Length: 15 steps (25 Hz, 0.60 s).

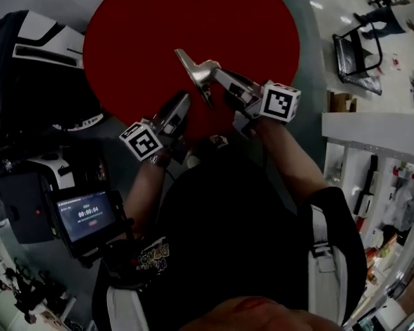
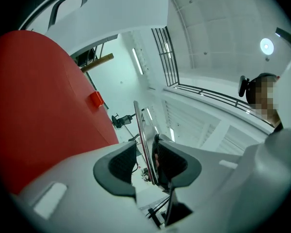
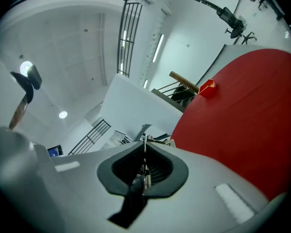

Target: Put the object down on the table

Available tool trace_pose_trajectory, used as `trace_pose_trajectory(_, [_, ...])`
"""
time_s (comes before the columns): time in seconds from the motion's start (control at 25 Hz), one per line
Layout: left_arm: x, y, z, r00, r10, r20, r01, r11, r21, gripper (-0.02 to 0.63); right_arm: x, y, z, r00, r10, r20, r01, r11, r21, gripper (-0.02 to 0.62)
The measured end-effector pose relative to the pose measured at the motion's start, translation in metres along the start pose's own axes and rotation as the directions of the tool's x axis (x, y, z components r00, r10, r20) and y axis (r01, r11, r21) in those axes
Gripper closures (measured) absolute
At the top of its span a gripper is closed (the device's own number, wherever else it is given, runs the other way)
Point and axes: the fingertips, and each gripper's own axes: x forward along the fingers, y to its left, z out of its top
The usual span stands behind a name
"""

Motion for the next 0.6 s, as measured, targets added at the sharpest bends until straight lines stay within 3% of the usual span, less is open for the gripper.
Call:
trace_pose_trajectory(0.12, [0.009, -0.019, 0.003, 0.996, -0.087, 0.013, 0.088, 0.996, -0.022, 0.457, -0.013, 0.026, 0.000, 0.998, 0.039, 0.050, -0.039, 0.999, -0.001, 0.580])
trace_pose_trajectory(0.32, [-0.015, -0.030, 0.005, 0.990, -0.136, 0.033, 0.138, 0.989, -0.049, 0.454, -0.006, 0.058, -0.040, 0.994, 0.106, 0.017, -0.106, 0.994, -0.008, 0.578])
trace_pose_trajectory(0.6, [-0.073, -0.061, 0.002, 0.978, -0.204, 0.037, 0.205, 0.978, -0.049, 0.459, -0.003, 0.120, -0.111, 0.996, 0.080, -0.034, -0.083, 0.989, -0.120, 0.580])
